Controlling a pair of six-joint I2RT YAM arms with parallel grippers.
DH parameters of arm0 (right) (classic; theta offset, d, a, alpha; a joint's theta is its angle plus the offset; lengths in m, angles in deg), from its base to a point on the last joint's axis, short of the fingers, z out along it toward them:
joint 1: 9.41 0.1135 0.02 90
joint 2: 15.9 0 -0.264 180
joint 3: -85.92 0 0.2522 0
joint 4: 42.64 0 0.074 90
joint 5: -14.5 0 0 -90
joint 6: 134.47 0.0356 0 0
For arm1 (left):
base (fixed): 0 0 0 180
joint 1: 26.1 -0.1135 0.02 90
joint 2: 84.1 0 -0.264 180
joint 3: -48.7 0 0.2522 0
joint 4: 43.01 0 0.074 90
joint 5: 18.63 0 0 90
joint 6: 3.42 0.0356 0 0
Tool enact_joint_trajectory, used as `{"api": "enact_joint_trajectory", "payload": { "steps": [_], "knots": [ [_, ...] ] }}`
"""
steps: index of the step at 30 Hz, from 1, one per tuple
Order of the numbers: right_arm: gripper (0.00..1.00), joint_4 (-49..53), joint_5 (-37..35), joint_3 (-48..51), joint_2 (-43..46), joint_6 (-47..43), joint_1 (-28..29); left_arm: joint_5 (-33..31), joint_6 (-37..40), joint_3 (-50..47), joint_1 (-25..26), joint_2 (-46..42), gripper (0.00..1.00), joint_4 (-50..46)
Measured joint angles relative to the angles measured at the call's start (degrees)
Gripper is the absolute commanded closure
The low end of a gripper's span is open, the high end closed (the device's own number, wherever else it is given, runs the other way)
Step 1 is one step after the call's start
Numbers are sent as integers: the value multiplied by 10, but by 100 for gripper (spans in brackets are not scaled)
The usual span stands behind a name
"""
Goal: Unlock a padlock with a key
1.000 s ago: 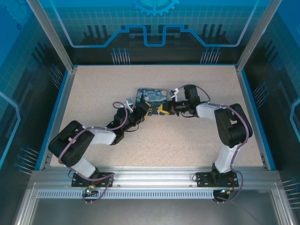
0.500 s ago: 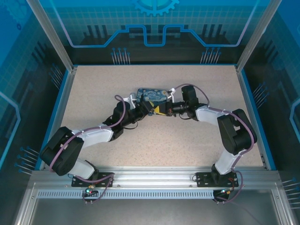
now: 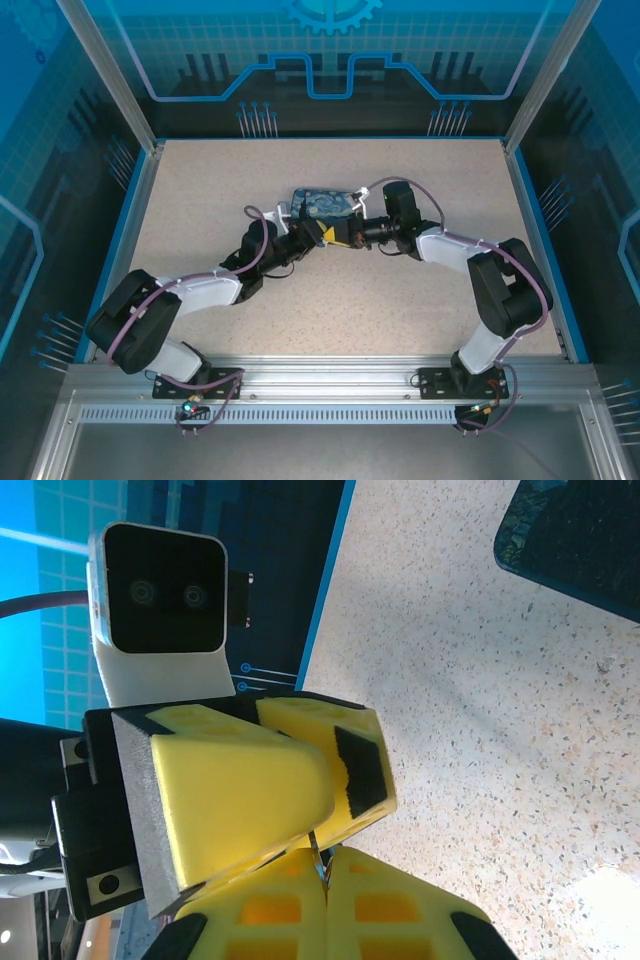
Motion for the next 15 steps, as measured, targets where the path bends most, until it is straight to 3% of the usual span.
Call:
{"api": "enact_joint_trajectory", "payload": {
  "steps": [5, 9, 11, 15],
  "knots": [
    [100, 0, -2, 0, 0, 3, 2, -1, -10, 0, 4, 10, 85, 19],
    [100, 0, -5, 0, 0, 6, 2, -6, -16, 0, 5, 15, 100, 33],
    [100, 0, -7, 0, 0, 7, 2, -9, -20, 0, 6, 18, 100, 38],
    [87, 0, -9, 0, 0, 11, 1, -15, -26, 0, 8, 21, 100, 43]
  ]
}}
